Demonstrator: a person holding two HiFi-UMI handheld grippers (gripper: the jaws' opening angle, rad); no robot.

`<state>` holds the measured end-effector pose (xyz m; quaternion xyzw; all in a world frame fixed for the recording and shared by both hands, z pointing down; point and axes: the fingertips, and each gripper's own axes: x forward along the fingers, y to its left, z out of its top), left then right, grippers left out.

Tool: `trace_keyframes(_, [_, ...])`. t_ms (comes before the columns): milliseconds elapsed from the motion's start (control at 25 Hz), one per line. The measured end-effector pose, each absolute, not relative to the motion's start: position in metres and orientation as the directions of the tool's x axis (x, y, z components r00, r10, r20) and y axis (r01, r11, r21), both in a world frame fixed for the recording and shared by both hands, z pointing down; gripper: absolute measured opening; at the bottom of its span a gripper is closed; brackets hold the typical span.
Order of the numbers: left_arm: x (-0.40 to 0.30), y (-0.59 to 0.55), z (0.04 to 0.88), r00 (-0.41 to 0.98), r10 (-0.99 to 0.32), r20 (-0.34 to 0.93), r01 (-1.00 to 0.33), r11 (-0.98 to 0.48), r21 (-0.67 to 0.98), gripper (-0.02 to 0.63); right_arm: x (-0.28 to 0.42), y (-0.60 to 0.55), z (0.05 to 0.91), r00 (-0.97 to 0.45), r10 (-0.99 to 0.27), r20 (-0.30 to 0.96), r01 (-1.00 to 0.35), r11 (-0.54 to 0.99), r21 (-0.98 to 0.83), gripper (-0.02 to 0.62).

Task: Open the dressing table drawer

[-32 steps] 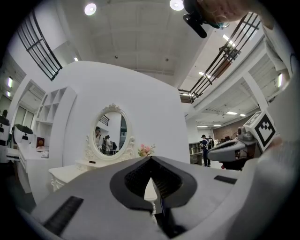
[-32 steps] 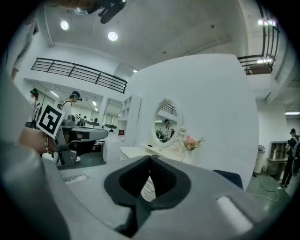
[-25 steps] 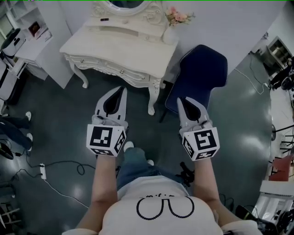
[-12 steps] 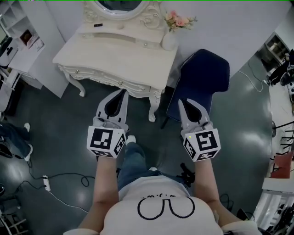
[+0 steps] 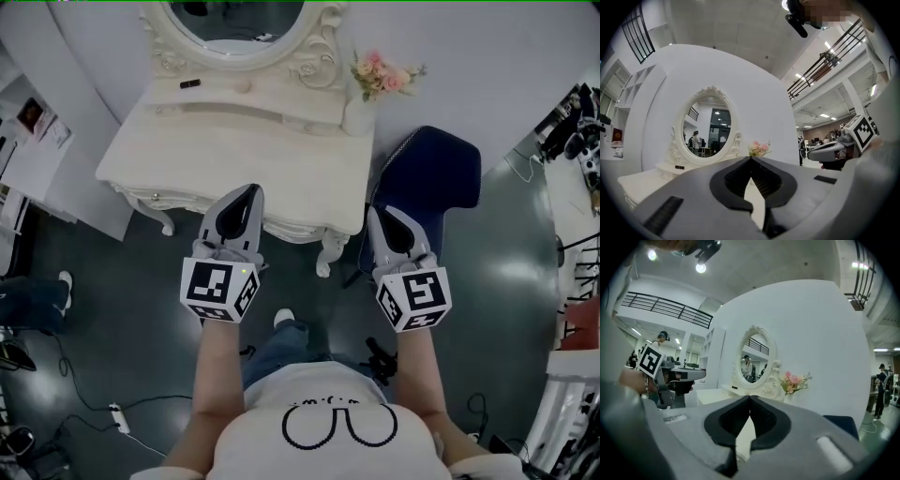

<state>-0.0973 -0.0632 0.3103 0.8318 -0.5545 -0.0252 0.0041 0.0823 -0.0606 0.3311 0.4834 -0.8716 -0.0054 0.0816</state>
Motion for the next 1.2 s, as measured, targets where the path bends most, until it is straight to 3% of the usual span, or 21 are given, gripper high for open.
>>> trace_keyframes(640, [-0.112, -0.14, 0.348, 0.478, -0.878, 0.035, -0.875, -0.472, 0.111, -0.002, 0.072, -0.122, 0.355, -0.396, -0.896, 0.198, -0.909, 0.414, 0.055, 0.002])
trace_keyframes(1200, [-0.081, -0.248, 0.387, 0.449, -0.883, 0.138, -0.892, -0.434, 0.13, -0.002, 0.102, -0.217, 0.379, -0.377, -0.89, 0.255, -0.918, 0.396, 0.023, 0.002])
